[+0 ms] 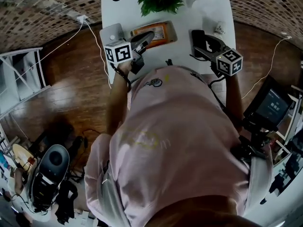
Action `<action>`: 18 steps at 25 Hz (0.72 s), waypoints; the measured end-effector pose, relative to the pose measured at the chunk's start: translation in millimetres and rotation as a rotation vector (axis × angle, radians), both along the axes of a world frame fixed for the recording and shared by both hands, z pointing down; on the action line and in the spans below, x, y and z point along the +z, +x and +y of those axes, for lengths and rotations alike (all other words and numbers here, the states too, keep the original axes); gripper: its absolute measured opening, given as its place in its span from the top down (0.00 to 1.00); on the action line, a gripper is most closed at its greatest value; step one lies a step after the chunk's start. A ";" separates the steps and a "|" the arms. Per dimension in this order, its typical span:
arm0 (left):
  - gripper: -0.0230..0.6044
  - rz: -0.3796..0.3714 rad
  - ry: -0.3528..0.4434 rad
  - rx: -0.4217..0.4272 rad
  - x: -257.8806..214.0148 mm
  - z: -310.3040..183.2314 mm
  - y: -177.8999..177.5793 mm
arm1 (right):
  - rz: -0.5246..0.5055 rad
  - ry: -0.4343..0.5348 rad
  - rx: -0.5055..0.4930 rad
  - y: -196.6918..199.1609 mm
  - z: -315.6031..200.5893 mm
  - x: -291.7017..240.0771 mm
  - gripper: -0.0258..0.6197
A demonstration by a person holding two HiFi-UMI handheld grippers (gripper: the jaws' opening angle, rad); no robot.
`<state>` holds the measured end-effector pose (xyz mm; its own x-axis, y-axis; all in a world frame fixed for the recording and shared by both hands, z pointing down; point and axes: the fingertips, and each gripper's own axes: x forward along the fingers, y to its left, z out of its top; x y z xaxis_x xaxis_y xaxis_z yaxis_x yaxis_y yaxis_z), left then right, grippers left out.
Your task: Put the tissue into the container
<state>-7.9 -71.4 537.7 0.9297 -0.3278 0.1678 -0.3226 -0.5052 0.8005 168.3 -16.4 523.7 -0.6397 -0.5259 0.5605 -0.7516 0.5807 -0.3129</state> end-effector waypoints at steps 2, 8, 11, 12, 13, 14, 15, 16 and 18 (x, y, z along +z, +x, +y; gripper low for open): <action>0.95 0.018 0.079 -0.020 -42.2 21.4 -18.9 | -0.065 0.045 0.047 -0.3 -4.3 -13.2 0.54; 0.96 -0.055 0.161 -0.326 -68.7 77.4 -110.0 | -0.242 0.032 0.144 -12.6 -31.6 -3.9 0.79; 0.96 -0.047 0.170 -0.506 -72.6 97.0 -154.6 | -0.307 0.006 0.149 -25.1 -39.7 0.4 0.80; 0.96 -0.036 0.171 -0.558 -74.2 101.6 -165.9 | -0.315 0.012 0.158 -26.4 -41.9 0.4 0.80; 0.96 -0.026 0.171 -0.611 -75.1 105.3 -176.4 | -0.318 0.026 0.178 -24.9 -44.5 -1.1 0.82; 0.96 -0.019 0.170 -0.666 -74.6 108.4 -186.5 | -0.319 0.047 0.205 -20.4 -47.5 -4.5 0.84; 0.96 -0.013 0.168 -0.721 -73.0 111.3 -196.3 | -0.319 0.068 0.234 -13.9 -50.6 -9.5 0.86; 0.96 -0.005 0.168 -0.768 -71.3 114.7 -205.3 | -0.319 0.086 0.259 -6.5 -53.1 -15.2 0.87; 0.96 0.017 0.170 -0.831 -69.1 128.6 -223.4 | -0.313 0.113 0.292 2.9 -55.0 -23.1 0.87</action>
<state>-231.4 57.1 468.6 0.3778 -0.9249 0.0425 -0.6304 -0.2234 0.7434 171.2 -71.4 500.6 -0.5849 -0.7569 0.2915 -0.7683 0.4017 -0.4984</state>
